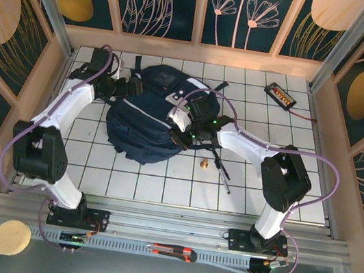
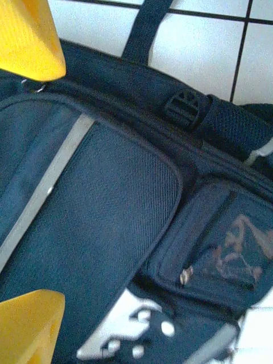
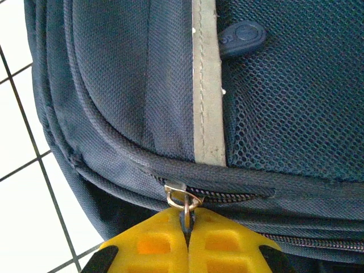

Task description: Pack the student bag

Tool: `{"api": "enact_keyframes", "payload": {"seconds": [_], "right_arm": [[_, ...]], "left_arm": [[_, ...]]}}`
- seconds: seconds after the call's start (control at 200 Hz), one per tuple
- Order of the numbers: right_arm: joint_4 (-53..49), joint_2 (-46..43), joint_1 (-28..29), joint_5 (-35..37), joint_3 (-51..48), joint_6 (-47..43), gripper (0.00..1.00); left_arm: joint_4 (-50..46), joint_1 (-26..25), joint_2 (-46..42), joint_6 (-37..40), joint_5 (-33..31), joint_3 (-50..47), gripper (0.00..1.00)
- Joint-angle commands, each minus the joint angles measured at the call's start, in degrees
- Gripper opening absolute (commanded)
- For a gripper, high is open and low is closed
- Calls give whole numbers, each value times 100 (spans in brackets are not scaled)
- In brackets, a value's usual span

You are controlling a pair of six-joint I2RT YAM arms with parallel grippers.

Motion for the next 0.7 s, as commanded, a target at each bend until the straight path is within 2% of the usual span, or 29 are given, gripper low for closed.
{"api": "enact_keyframes", "payload": {"seconds": [0.0, 0.215, 0.255, 0.385, 0.465, 0.611, 0.691], "right_arm": [[-207, -37, -252, 54, 113, -238, 0], [-256, 64, -335, -31, 260, -241, 0], [-263, 91, -335, -31, 277, -238, 0], [-291, 186, -335, -6, 316, -256, 0], [-315, 230, -339, 21, 351, -293, 0], [-326, 355, -395, 61, 460, -295, 0], [-359, 384, -427, 81, 523, -283, 0]], "left_arm": [[-770, 35, 599, 1087, -216, 432, 88], [-924, 114, 1532, 1454, -109, 1192, 75], [-1005, 118, 1690, 1523, -29, 1353, 74], [-1109, 119, 2063, 1622, 332, 1670, 65], [-1046, 114, 2207, 1561, 588, 1738, 50], [-1023, 121, 2400, 1347, 895, 1865, 1], [-838, 202, 2324, 932, 904, 1762, 0]]}}
